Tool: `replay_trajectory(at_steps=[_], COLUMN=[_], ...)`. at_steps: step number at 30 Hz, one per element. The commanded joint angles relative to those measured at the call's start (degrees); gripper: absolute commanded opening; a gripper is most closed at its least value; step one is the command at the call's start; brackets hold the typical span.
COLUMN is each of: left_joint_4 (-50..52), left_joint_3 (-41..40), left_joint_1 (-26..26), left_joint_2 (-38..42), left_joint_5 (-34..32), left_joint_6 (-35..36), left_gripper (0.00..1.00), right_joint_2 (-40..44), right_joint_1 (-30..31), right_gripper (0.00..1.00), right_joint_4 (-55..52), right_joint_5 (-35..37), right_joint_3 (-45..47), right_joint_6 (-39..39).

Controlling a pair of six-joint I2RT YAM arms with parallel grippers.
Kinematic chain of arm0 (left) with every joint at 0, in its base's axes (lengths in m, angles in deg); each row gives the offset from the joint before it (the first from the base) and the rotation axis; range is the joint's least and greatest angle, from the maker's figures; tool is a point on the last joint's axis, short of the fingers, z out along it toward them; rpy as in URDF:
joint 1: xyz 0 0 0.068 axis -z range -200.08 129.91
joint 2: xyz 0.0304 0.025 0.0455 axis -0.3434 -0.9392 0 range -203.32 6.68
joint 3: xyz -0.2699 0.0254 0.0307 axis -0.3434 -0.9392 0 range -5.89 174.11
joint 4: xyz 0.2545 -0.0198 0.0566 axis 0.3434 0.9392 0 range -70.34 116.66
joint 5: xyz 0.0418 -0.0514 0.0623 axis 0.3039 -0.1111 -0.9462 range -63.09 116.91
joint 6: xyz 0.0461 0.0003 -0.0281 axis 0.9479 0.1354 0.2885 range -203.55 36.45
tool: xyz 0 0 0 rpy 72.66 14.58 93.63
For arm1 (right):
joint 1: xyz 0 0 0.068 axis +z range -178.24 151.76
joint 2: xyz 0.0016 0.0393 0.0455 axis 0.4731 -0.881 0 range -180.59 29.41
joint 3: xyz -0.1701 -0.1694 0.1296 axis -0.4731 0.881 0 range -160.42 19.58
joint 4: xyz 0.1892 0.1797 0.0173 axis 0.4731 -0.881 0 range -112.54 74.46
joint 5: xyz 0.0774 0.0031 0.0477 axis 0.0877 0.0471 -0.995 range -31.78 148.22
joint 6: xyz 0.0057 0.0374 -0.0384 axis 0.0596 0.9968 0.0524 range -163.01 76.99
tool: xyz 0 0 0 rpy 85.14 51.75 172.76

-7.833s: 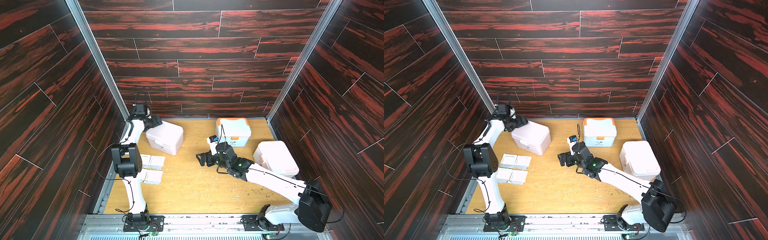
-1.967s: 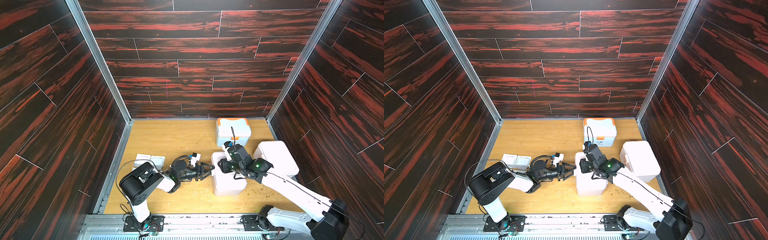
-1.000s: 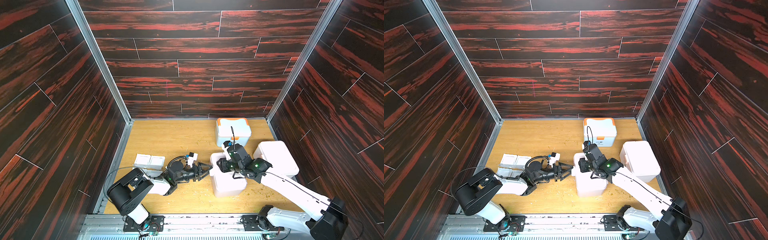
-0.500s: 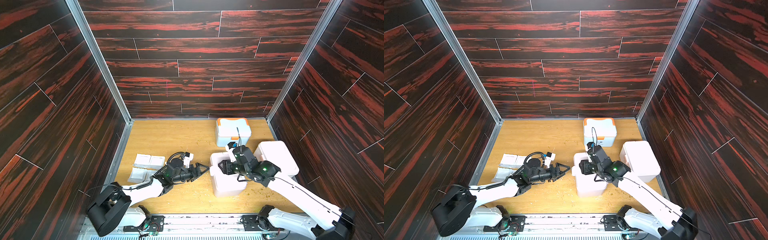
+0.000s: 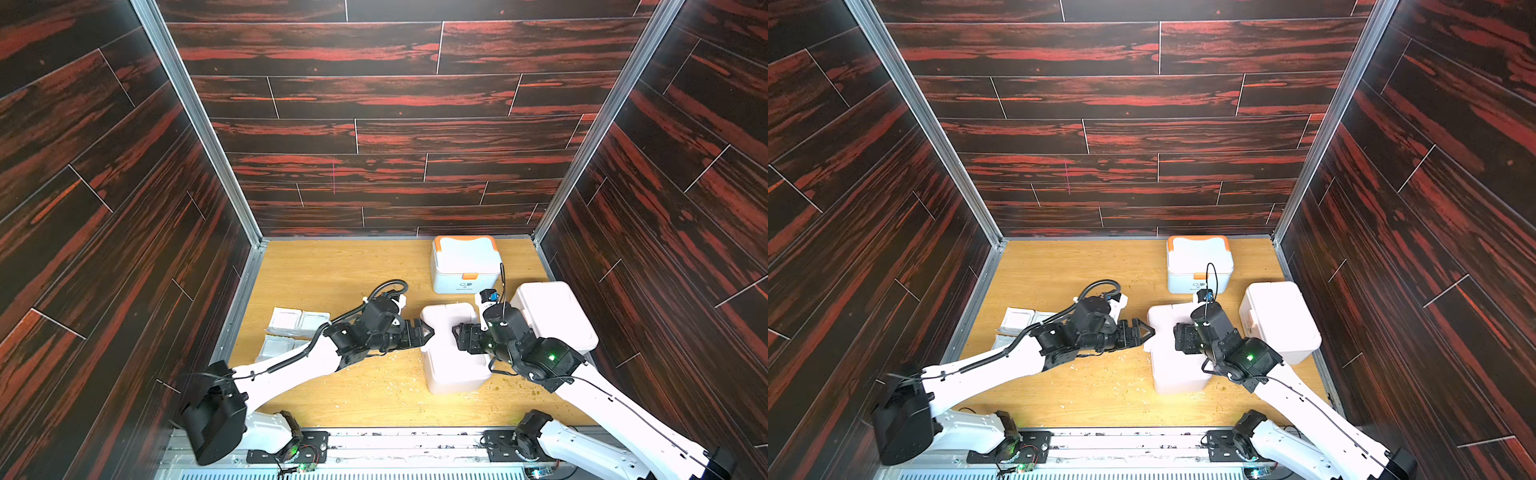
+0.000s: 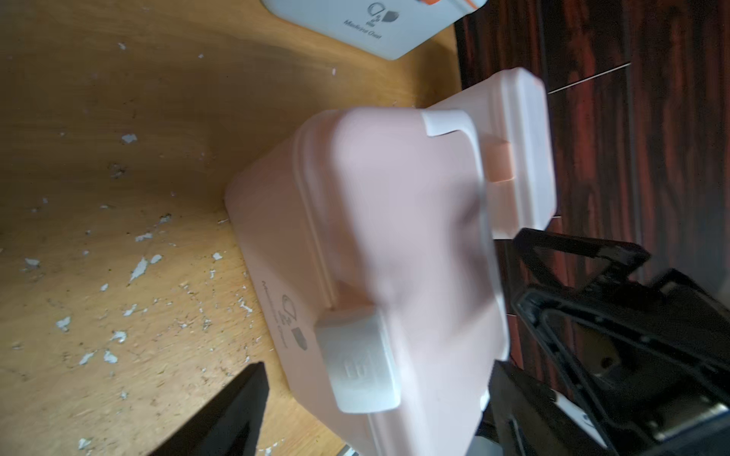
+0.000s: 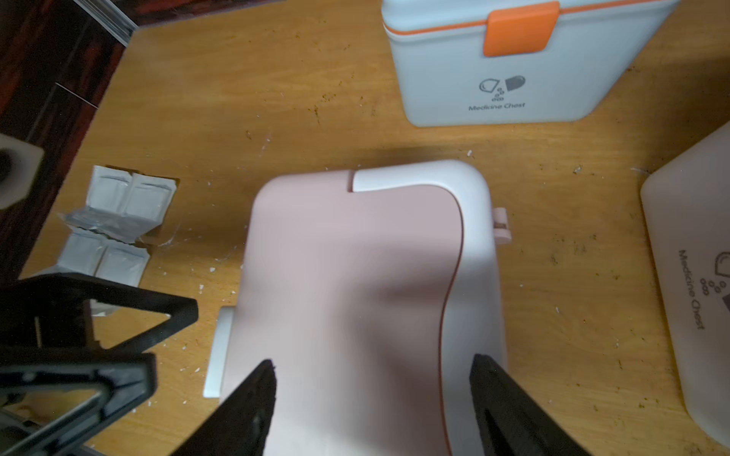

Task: Open first aid kits and take out gauze
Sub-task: Open the fastener of the first aid kit.

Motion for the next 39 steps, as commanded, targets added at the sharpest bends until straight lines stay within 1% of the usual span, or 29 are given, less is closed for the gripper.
replay_trajectory(at_steps=[1,4,8,15,23,28,30,32,35,37,39], left_joint_4=[8.14,8.11,8.94,7.90,5.06,1.84,0.76,-0.61,-3.89,-7.55,-10.80], left_joint_3=[2.16,2.04,0.95,-3.07,-5.25,-6.32,-6.59,-6.89,-8.08,-9.15,-9.42], left_joint_1=[0.25,0.21,0.25,0.06,-0.69,-0.72,-0.72,-0.72,-0.72,-0.72,-0.69], left_joint_2=[-2.70,-3.79,-3.26,0.18,0.79,4.61,6.59,8.01,10.06,10.53,9.95], left_joint_5=[-3.02,-2.78,-4.37,-6.68,-5.69,-4.14,-3.53,-2.84,-1.98,-0.51,1.69], left_joint_6=[2.82,2.85,2.82,1.42,0.22,1.08,1.61,1.79,1.05,0.01,-1.46], left_gripper=[0.90,0.87,0.84,0.84,0.84,0.84,0.84,0.84,0.85,0.86,0.86], right_joint_2=[0.09,0.27,0.18,0.00,-0.19,2.30,4.38,7.24,10.06,10.47,10.13], right_joint_1=[-0.81,-1.20,-1.37,-1.46,-1.61,-3.06,-4.55,-6.39,-9.99,-12.11,-13.34], right_gripper=[0.80,0.80,0.80,0.80,0.80,0.80,0.80,0.80,0.80,0.80,0.79], right_joint_4=[-0.63,-0.47,-0.23,0.16,0.46,-0.65,-1.02,-0.57,0.31,1.34,2.85], right_joint_5=[-0.20,-0.81,-1.45,-2.06,-3.12,-1.92,-0.19,0.02,-3.42,-7.28,-12.79], right_joint_3=[0.78,1.10,1.29,1.21,0.56,-0.19,0.34,1.64,3.70,5.21,6.62], right_joint_6=[0.65,0.46,0.25,0.06,0.44,1.18,1.93,2.46,2.77,2.74,2.76])
